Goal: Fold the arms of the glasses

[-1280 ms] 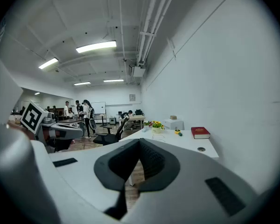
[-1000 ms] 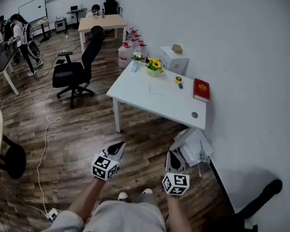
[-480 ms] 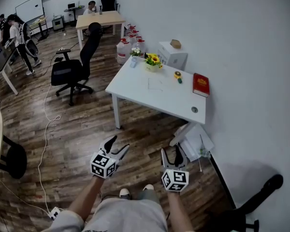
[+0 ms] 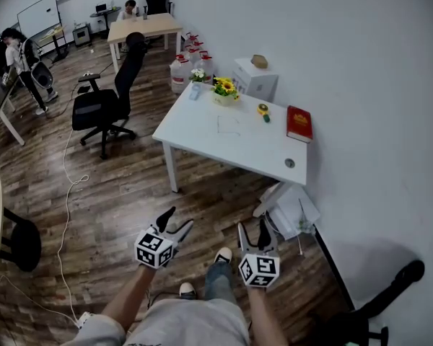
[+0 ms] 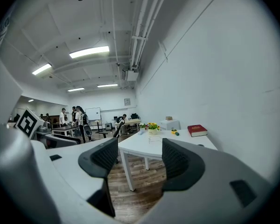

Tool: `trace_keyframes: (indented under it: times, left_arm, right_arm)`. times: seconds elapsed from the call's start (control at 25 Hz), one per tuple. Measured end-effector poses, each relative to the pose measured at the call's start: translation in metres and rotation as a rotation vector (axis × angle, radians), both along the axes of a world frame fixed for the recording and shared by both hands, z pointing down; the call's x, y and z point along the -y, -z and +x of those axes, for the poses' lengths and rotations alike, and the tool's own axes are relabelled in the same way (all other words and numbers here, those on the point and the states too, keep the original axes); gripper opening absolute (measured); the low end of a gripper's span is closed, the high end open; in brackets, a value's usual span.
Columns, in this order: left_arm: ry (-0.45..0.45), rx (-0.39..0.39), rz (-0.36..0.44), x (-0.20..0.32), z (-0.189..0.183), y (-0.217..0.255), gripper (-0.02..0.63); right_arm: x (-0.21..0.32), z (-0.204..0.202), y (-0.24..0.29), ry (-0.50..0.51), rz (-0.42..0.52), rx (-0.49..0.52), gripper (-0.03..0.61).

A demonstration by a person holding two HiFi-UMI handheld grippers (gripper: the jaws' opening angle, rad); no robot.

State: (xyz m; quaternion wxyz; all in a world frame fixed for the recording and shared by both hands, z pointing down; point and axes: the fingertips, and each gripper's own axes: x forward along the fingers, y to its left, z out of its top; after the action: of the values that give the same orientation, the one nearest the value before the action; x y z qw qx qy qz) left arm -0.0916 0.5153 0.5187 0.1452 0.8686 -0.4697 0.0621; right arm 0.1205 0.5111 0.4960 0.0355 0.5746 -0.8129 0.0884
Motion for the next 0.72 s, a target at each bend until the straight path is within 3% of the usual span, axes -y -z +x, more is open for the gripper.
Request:
trace_keyframes:
  times: [0.28, 0.48, 0.72]
  left_arm:
    - [0.000, -0.012, -0.034, 0.086, 0.019, -0.012, 0.278]
    - [-0.023, 0.022, -0.051, 0.170, 0.047, -0.013, 0.278]
    - [-0.008, 0.010, -0.070, 0.267, 0.080, -0.012, 0.276]
  right_arm:
    - [0.083, 0.024, -0.014, -0.016, -0.016, 0.014, 0.279]
    - [0.173, 0.047, -0.012, -0.018, -0.022, 0.035, 0.279]
    - [0.281, 0.066, -0.005, 0.044, -0.018, 0.050, 0.278]
